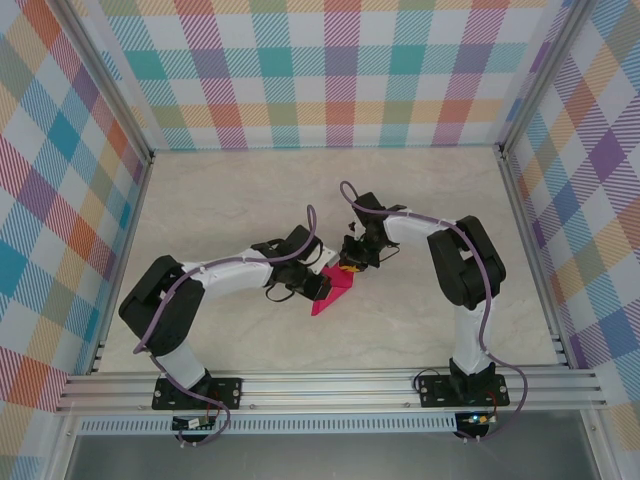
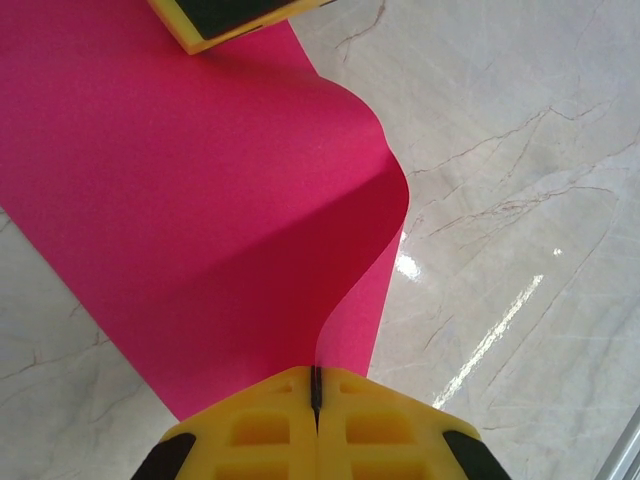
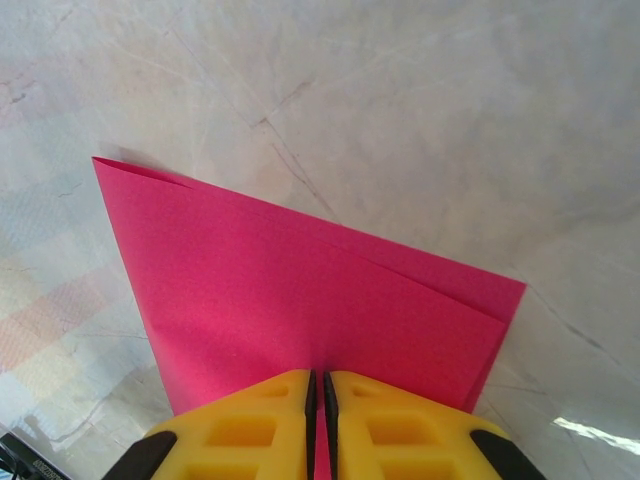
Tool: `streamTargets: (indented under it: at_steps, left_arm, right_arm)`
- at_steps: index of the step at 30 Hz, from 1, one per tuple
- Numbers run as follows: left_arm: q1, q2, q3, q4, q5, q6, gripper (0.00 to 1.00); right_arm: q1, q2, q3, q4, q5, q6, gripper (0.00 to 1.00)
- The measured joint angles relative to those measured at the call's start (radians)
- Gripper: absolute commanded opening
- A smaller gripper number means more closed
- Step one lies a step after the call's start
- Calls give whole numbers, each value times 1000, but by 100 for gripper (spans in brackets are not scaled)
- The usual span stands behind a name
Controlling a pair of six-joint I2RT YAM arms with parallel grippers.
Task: Fold a paper plane with a square sheet of paper (pick it up from the middle)
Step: Third fold the triangle at the center of the table.
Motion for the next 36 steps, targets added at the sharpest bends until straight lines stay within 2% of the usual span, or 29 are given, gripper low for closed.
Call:
streamTargets:
  at_steps: [13, 36]
  left_arm:
    - [24, 65, 31, -8, 2, 22, 0]
    - [41, 93, 35, -7, -29, 23, 0]
  right_arm:
    - [0, 0, 0, 0, 0, -18, 14]
    - [0, 0, 0, 1, -2, -18, 16]
